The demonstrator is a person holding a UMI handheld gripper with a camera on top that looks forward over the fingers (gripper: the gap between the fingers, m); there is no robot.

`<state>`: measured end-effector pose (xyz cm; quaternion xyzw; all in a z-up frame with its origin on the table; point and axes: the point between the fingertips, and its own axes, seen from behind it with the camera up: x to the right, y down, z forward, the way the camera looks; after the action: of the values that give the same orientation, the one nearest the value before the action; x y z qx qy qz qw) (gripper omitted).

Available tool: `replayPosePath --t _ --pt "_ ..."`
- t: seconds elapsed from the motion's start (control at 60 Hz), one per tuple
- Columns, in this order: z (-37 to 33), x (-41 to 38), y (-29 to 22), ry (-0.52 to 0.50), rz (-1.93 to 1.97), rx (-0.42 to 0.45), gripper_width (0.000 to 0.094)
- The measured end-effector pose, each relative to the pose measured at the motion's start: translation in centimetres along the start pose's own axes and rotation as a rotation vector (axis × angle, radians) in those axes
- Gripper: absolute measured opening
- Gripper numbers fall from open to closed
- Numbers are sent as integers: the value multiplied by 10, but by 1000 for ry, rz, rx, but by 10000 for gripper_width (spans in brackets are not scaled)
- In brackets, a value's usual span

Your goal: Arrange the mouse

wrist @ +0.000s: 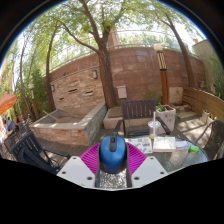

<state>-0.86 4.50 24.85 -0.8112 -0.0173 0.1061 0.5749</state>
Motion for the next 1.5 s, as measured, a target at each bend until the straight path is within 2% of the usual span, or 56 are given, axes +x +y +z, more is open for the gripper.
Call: replayPosePath --t 0.05,0.1,0.233,0.35,0.45,0.5,0.533,0.583,0.6,0.633,0.817,1.067,1.267,1.5 --pt "-7 47 -9 39 9 15 350" --pt "-13 96 8 79 -1 -15 350" --pt "-14 205 103 177 -31 -181 350" --pt "-11 248 181 197 -70 -308 357" --pt "-13 256 224 177 -51 -381 450" --pt "-15 258 236 166 -37 -389 519" --pt "-18 263 235 185 -42 -381 607" --pt "-25 262 223 202 -62 -366 831" --pt "-30 261 221 205 -66 -360 867" --pt "-35 258 213 208 -70 -347 830" --pt "-94 229 158 228 -89 -273 853" --pt "-219 180 104 291 -132 -188 852" --pt "-302 142 100 308 -135 -183 853" --pt "-338 123 116 301 -149 -207 851"
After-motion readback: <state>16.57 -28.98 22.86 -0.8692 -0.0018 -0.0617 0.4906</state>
